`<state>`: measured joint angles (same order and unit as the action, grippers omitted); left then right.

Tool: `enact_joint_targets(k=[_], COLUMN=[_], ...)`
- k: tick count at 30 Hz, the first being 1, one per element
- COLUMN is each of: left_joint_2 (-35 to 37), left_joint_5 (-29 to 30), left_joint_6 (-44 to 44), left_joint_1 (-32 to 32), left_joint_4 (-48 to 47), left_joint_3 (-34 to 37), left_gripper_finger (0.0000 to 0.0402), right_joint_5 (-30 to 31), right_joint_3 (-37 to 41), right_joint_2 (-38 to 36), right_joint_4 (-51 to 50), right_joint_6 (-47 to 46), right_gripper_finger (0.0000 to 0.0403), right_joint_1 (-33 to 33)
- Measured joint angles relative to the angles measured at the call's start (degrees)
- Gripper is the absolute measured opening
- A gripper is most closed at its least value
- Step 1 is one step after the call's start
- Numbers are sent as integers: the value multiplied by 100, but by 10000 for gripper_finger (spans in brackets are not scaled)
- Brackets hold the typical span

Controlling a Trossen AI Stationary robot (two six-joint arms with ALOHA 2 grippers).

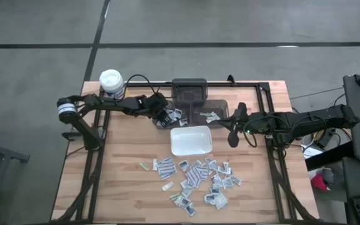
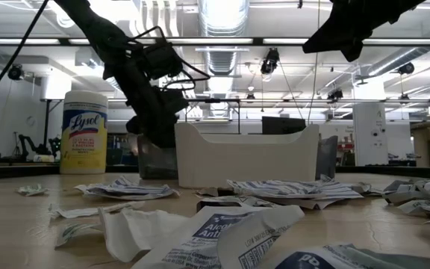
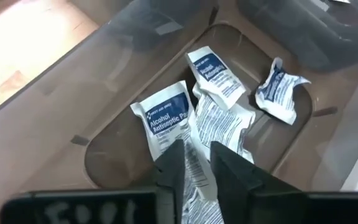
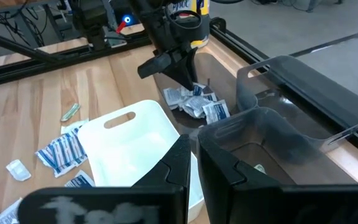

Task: Pick & Place First Aid Supplies
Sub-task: Put the alcohol pad into the bottom left black bin

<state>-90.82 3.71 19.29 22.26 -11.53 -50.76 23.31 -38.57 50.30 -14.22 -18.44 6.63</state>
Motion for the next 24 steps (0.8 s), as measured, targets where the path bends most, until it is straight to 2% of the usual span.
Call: enact_joint_targets(k=[6,14,19,24], left_joint_2=[402,1810,2780,3476], left_joint_5=[-365,-759,-771,-774], left_joint_6=[-14,50,470,832], left_joint_1=[2,-156,-576,-1300], left_joint_4=[-110,-996,-1304,-1294], left_joint_3=[-178,-557,-322,-11], left_gripper_finger=[115,119,119,119], right_joint_5=[0,4,14,15], right_joint_3=[0,0,0,0], right_joint_2=[0,2,4,7], right_joint_4=[-2,-18,-20,-20], right_joint_6=[-59,-106,-107,-107], right_gripper_finger=[27,27,27,27], right_joint_1=[0,-1,-2,-2])
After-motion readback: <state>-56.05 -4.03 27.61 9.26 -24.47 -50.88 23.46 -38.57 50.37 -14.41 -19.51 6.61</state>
